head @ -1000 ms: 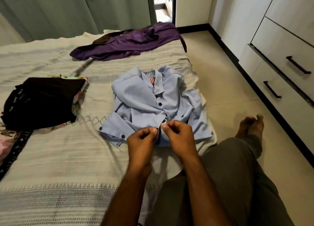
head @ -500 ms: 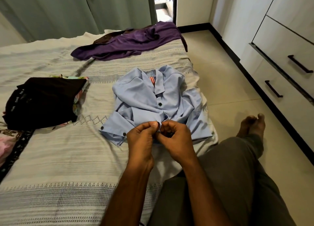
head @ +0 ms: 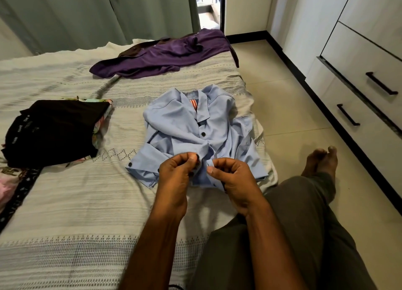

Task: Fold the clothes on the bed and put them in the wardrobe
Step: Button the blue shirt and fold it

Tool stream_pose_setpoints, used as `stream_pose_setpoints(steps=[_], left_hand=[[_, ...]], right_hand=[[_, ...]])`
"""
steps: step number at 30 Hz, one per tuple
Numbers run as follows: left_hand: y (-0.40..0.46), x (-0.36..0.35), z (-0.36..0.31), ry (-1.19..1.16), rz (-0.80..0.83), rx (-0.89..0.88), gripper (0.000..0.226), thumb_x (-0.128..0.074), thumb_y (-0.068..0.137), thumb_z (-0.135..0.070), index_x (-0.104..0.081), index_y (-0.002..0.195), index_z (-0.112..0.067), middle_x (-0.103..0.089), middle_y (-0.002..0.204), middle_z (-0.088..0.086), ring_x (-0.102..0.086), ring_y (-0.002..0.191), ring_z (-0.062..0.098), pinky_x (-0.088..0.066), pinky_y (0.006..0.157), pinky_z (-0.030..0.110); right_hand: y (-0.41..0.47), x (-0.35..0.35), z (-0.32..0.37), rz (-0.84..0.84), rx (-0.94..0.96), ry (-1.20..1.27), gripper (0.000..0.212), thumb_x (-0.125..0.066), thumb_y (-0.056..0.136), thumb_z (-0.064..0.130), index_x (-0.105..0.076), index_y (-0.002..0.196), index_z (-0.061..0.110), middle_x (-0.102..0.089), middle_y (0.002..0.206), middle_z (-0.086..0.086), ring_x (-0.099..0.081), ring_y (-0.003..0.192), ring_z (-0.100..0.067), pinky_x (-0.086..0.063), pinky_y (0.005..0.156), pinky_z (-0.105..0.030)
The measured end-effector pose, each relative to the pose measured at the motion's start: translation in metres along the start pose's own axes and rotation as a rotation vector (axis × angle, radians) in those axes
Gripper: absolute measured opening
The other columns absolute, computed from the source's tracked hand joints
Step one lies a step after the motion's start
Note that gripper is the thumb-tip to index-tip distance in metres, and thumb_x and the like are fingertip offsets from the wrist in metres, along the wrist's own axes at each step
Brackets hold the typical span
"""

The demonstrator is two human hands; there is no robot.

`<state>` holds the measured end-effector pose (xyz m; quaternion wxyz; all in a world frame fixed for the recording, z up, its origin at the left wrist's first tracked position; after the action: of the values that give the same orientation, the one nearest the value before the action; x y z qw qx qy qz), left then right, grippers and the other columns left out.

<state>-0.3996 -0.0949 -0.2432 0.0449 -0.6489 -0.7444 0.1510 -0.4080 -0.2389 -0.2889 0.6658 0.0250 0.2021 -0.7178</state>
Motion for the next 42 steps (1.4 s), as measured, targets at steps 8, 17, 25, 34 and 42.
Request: stream_pose_setpoints(steps=[8, 17, 25, 34, 42], left_hand=[[-0.009, 0.002, -0.008, 0.57, -0.311, -0.461, 0.007, -0.07, 0.092, -0.015, -0.07, 0.085, -0.017, -0.069, 0.079, -0.011, -0.064, 0.076, 0.005, -0.052, 0.071, 0.027], [-0.005, -0.009, 0.01, 0.181, -0.2, -0.183, 0.01, -0.067, 0.095, -0.014, -0.075, 0.089, -0.011, -0.076, 0.083, 0.003, -0.074, 0.083, 0.017, -0.06, 0.077, 0.033], [-0.006, -0.011, 0.014, 0.088, -0.201, -0.134, 0.012, -0.066, 0.096, -0.012, -0.075, 0.091, -0.007, -0.076, 0.084, 0.009, -0.074, 0.087, 0.027, -0.061, 0.081, 0.04], [-0.007, -0.011, 0.009, 0.108, -0.225, -0.15, 0.012, -0.067, 0.095, -0.012, -0.075, 0.087, -0.01, -0.076, 0.082, 0.006, -0.074, 0.085, 0.025, -0.061, 0.083, 0.05], [-0.007, -0.009, 0.007, 0.056, -0.199, -0.128, 0.015, -0.068, 0.091, -0.004, -0.075, 0.079, -0.009, -0.074, 0.078, 0.011, -0.073, 0.082, 0.031, -0.06, 0.081, 0.049]], right_hand=[[-0.006, 0.0, 0.023, -0.249, 0.197, -0.161, 0.012, -0.073, 0.09, 0.011, -0.073, 0.079, 0.016, -0.073, 0.073, 0.004, -0.066, 0.071, -0.005, -0.052, 0.066, -0.021], [-0.013, -0.019, 0.025, -0.438, 0.416, -0.426, 0.004, -0.077, 0.087, 0.017, -0.076, 0.09, 0.021, -0.073, 0.081, 0.013, -0.07, 0.078, -0.001, -0.058, 0.071, -0.021], [-0.015, -0.023, 0.031, -0.34, 0.486, -0.487, 0.009, -0.075, 0.088, 0.011, -0.08, 0.089, 0.019, -0.067, 0.073, 0.032, -0.069, 0.076, 0.003, -0.055, 0.069, -0.015], [-0.022, -0.025, 0.037, -0.368, 0.619, -0.553, 0.005, -0.079, 0.085, 0.013, -0.082, 0.088, 0.015, -0.074, 0.078, 0.015, -0.07, 0.072, 0.002, -0.059, 0.067, -0.024], [-0.028, -0.025, 0.042, -0.36, 0.763, -0.636, 0.012, -0.078, 0.082, 0.006, -0.081, 0.092, 0.013, -0.076, 0.084, 0.01, -0.07, 0.077, 0.0, -0.057, 0.07, -0.016]])
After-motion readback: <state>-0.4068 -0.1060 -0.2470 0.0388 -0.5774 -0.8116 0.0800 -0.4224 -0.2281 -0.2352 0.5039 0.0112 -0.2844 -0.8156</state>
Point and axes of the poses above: each hand's wrist, its own y-axis towards the middle knuckle, its own x-axis out of the back of the hand, z = x × y, the point moved 5 cm from there along y, towards the middle knuckle
